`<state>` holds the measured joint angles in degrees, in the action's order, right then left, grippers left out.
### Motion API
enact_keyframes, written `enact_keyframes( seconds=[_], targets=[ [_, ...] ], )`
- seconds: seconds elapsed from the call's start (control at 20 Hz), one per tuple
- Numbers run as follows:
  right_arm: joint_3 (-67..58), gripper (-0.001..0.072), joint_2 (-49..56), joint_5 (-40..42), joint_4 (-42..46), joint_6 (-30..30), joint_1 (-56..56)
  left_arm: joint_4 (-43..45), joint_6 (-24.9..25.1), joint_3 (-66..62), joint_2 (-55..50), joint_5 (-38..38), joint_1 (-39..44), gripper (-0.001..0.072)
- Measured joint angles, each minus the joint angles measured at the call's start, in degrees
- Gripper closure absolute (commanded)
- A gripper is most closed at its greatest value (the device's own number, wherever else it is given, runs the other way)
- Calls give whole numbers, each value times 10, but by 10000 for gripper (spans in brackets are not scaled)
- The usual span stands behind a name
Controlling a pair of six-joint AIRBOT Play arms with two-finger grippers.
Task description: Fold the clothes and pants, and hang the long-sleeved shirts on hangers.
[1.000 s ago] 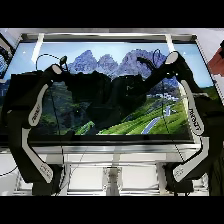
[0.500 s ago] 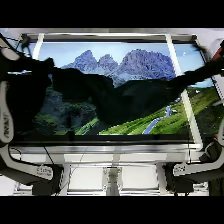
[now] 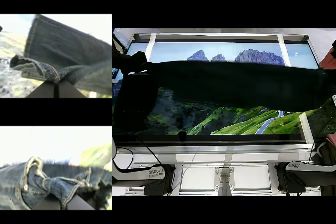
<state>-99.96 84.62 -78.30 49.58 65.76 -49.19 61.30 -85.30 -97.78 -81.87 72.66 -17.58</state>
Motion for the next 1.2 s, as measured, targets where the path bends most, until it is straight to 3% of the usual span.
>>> enact_keyframes(
  seconds=[0.3, 0.45, 0.65, 0.85, 1.2],
  targets=[
    [-106, 691, 93, 40, -131, 25, 4, -55, -58, 0, -5, -101, -4, 671],
    [-159, 691, 134, 11, -147, 31, 14, -76, -31, 0, -10, -100, -4, 672],
    [-154, 691, 136, -21, -86, 28, 7, -34, 0, 20, 3, -63, 10, 672],
    [-94, 691, 114, -52, -31, 14, -16, 23, 12, 109, 46, -51, 23, 671],
    [145, 690, 11, -46, 31, -28, -94, 60, 34, 363, 192, -87, 26, 671]
  ],
)
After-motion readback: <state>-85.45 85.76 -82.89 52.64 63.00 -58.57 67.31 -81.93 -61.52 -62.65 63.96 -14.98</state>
